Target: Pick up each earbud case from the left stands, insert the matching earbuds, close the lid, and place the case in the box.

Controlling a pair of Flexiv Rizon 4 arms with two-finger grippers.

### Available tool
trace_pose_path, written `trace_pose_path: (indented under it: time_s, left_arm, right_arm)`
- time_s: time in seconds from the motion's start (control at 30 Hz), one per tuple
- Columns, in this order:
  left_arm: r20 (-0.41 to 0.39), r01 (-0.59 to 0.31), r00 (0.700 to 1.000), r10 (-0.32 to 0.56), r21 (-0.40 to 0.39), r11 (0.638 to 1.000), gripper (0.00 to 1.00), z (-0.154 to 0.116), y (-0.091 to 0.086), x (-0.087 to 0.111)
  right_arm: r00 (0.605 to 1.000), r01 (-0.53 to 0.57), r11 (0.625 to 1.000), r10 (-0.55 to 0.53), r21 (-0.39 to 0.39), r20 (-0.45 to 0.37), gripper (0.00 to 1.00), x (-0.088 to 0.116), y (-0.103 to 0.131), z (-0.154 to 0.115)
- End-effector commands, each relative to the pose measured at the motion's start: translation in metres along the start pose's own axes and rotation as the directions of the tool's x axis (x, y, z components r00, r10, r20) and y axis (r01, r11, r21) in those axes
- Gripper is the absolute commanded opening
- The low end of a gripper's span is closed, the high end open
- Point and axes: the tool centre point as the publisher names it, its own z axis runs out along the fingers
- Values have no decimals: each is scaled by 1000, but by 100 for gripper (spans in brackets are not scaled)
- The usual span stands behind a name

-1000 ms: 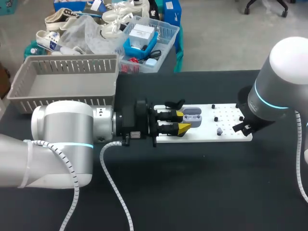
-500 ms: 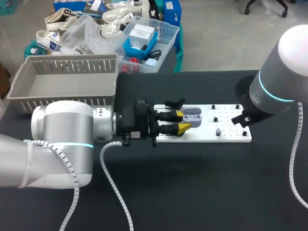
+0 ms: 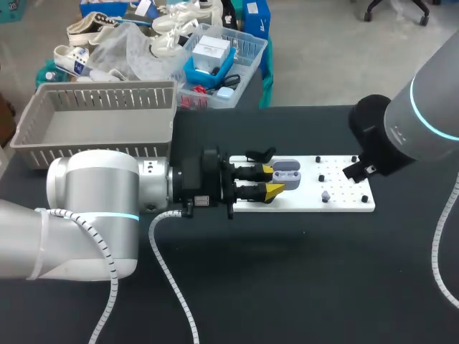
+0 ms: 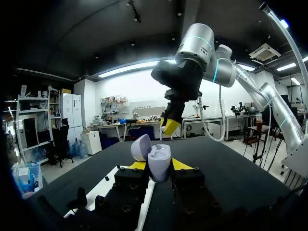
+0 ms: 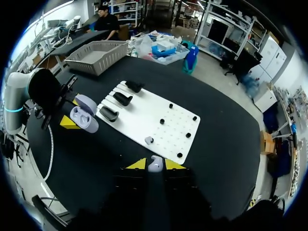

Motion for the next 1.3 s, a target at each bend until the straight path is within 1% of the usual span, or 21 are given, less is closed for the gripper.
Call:
trace_pose_path:
  time_s: [0.03, 0.17, 0.27, 0.6, 0.77, 1.1, 1.3]
  left_arm:
    - [1, -1, 1000, 1, -5, 1000, 0, 1, -1, 0]
    - [1, -1, 1000, 1, -5, 1000, 0, 1, -1, 0]
    - [1, -1, 1000, 1, -5, 1000, 0, 1, -1, 0]
    - [1, -1, 1000, 1, -5, 1000, 0, 1, -1, 0]
    - [1, -1, 1000, 1, -5, 1000, 0, 1, -1, 0]
    - [1, -1, 1000, 1, -5, 1000, 0, 1, -1, 0]
    - [1, -1, 1000, 1, -5, 1000, 0, 1, -1, 0]
  right_arm:
    - [1000, 15, 1000, -15, 3, -4, 0, 4, 10, -40]
    - [999, 37, 999, -37, -4, 5, 0, 3, 23, -53]
    - [999, 54, 998, -54, -26, 8, 0, 2, 34, -61]
    - [993, 116, 990, -115, -77, 20, 0, -6, 64, -75]
    - [992, 126, 987, -123, -101, 34, 0, -14, 72, -72]
    - [992, 121, 987, -119, -109, 32, 0, -34, 72, -53]
    - [989, 146, 981, -145, -130, 20, 0, -43, 75, -44]
